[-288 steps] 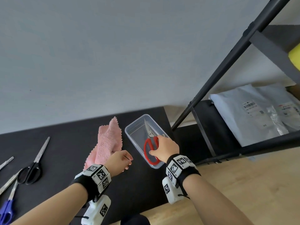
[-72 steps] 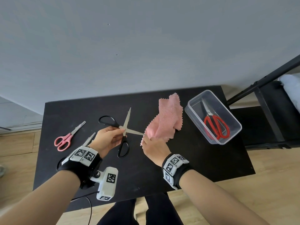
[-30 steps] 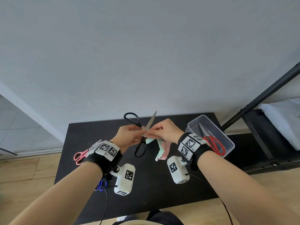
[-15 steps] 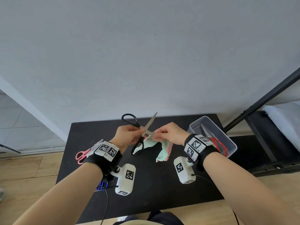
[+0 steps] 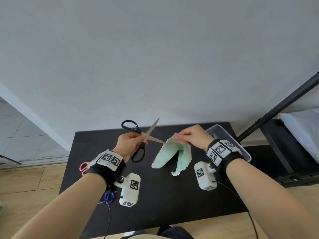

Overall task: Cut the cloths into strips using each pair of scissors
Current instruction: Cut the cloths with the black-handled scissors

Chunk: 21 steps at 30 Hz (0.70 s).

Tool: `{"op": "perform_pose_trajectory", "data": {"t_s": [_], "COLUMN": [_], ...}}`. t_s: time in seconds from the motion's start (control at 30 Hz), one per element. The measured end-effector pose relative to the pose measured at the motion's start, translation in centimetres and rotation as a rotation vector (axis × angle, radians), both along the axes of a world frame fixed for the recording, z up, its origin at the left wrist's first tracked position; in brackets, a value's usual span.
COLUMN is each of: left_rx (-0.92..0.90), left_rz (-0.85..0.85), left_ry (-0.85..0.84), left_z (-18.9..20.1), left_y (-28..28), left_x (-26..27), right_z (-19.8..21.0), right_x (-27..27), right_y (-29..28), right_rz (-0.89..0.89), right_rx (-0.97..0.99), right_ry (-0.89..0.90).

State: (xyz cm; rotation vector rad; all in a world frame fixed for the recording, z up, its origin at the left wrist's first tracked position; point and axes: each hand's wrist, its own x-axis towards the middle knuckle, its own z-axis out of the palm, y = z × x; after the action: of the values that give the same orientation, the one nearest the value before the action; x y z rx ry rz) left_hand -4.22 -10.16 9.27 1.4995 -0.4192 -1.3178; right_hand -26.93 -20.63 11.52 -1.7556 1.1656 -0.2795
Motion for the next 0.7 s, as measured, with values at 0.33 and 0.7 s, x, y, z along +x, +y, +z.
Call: {"op": "perform_pose_trajectory", "data": {"t_s": [0.33, 0.7], "left_rx": [-0.025, -0.066], "left_rz": [-0.144, -0.143], "left_ry": [-0.103, -0.146], "left_z": [0.3, 0.5], "left_y": [-0.4, 0.1], "left_x": [-2.4, -2.9], "right_z": [-0.2, -0.9], "right_x": [3.9, 4.4], "right_y": [2.2, 2.9], "right_rz": [-0.048, 0.069], "right_rx": [0.229, 0.167], "right_ry": [-0.177, -0.048]}}
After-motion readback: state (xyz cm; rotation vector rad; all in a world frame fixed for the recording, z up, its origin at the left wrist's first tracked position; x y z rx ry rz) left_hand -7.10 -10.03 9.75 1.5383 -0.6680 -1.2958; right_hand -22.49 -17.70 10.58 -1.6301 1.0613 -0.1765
